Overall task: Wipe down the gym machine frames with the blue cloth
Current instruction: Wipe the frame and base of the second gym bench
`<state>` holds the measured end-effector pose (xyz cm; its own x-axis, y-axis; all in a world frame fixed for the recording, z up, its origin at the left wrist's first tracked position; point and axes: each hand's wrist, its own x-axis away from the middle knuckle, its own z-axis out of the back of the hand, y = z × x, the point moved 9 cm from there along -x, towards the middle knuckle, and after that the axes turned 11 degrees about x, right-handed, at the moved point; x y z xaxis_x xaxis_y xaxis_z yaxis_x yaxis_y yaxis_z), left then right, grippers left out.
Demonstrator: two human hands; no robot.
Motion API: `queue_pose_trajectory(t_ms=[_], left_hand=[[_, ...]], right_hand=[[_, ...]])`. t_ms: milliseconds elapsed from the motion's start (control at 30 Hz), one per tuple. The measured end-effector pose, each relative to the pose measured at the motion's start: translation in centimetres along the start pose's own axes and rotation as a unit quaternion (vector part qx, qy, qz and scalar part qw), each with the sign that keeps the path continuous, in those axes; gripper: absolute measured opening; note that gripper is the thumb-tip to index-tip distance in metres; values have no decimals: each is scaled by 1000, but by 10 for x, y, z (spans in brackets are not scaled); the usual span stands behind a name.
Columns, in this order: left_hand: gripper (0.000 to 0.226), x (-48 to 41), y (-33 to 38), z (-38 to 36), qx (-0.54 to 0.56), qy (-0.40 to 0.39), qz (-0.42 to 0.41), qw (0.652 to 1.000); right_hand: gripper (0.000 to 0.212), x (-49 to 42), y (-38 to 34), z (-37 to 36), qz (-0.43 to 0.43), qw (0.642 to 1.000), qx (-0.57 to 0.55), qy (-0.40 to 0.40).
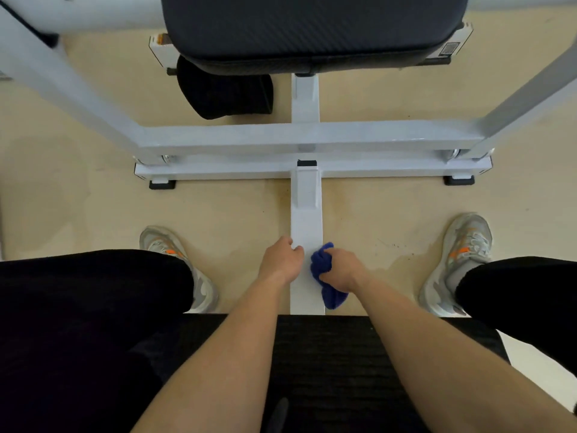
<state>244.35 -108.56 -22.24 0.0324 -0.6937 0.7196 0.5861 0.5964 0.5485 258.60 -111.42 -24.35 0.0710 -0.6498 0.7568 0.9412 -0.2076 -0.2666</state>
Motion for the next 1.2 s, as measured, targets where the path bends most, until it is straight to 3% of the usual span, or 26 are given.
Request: queue_pose_trajectory(t_ms=[267, 400, 533, 867, 967, 1200], left_hand=[[46, 70, 57, 53, -15, 42, -58, 997], [44, 103, 88, 82, -26, 64, -94, 993], [23, 139, 127, 103, -59, 84, -148, 984], [28, 216, 220, 132, -173, 115, -257, 944], [18, 232, 247, 136, -235, 120, -288, 921], [21, 263, 298, 123, -311, 95, -364, 873]], right_hand=[[41, 89, -12, 108, 34, 992, -86, 87], [32, 134, -15, 144, 38, 990, -64, 116], [33, 175, -24, 184, 54, 984, -56, 160], [34, 264, -36, 275, 77, 957, 19, 279], [31, 285, -31, 291, 76, 947, 30, 311], [24, 324, -5, 313, 40, 937, 26, 345]])
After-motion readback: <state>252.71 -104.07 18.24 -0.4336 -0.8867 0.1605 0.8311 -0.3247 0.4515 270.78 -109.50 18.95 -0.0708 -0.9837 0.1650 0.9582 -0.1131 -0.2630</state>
